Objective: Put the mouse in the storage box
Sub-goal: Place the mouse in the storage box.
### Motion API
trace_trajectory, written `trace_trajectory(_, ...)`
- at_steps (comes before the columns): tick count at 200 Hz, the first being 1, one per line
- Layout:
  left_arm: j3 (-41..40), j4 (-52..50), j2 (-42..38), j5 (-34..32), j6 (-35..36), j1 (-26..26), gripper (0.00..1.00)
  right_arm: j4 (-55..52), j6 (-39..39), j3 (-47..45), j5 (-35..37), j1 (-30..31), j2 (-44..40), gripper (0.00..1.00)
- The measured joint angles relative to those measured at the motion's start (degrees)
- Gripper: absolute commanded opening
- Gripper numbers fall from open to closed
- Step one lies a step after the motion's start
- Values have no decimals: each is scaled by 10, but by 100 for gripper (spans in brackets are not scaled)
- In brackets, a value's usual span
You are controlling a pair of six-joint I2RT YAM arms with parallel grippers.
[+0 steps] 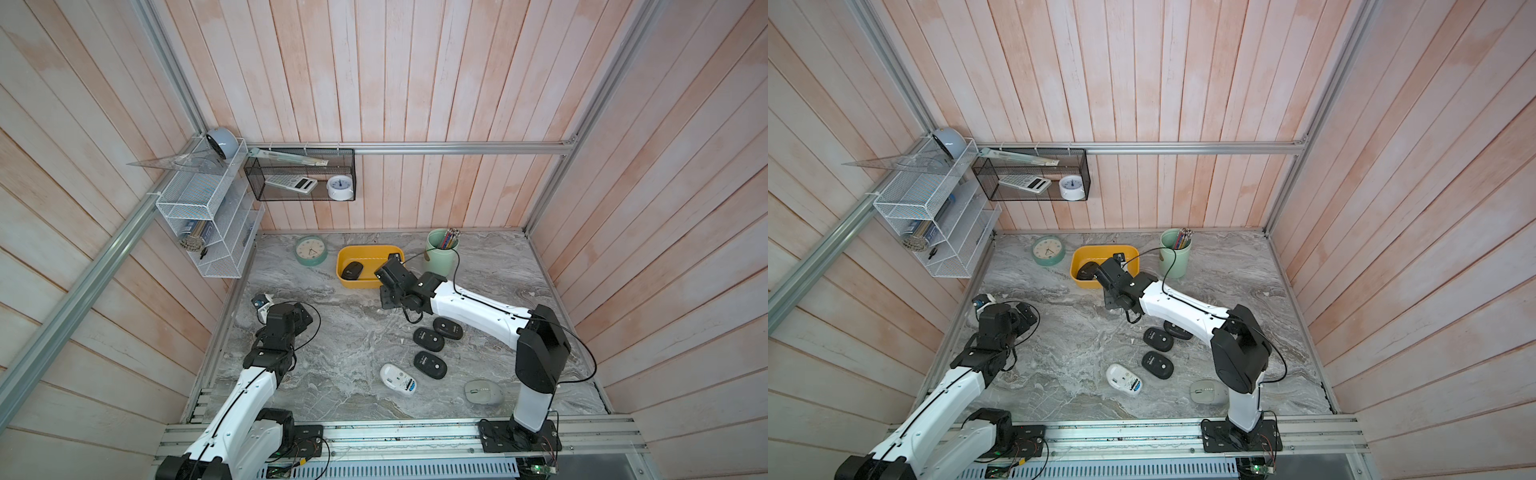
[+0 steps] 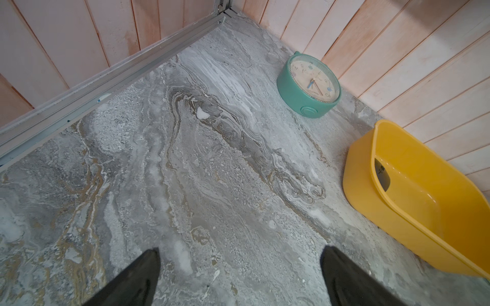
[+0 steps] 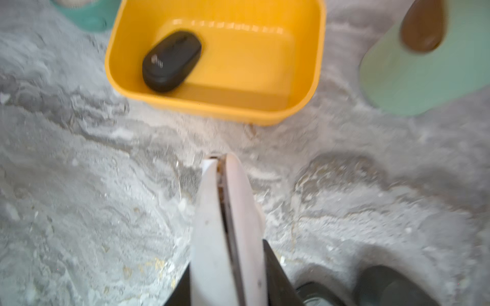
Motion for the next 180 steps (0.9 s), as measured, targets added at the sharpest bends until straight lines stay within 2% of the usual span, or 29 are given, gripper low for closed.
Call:
trace_trajectory(27, 5, -3, -1, 0, 0, 0, 100, -20, -62, 70, 44, -28, 40, 22)
trace_trajectory(71, 7, -7, -1, 0, 0, 0, 100, -59, -156, 208, 92, -54, 160, 22)
trace_trajectory(151, 9, -11, 8, 0, 0, 0, 100, -139, -264, 545, 114, -88, 402, 21)
trace_trajectory(180, 11, -11, 16, 0, 0, 0, 100, -152, -294, 603, 119, -93, 456, 23)
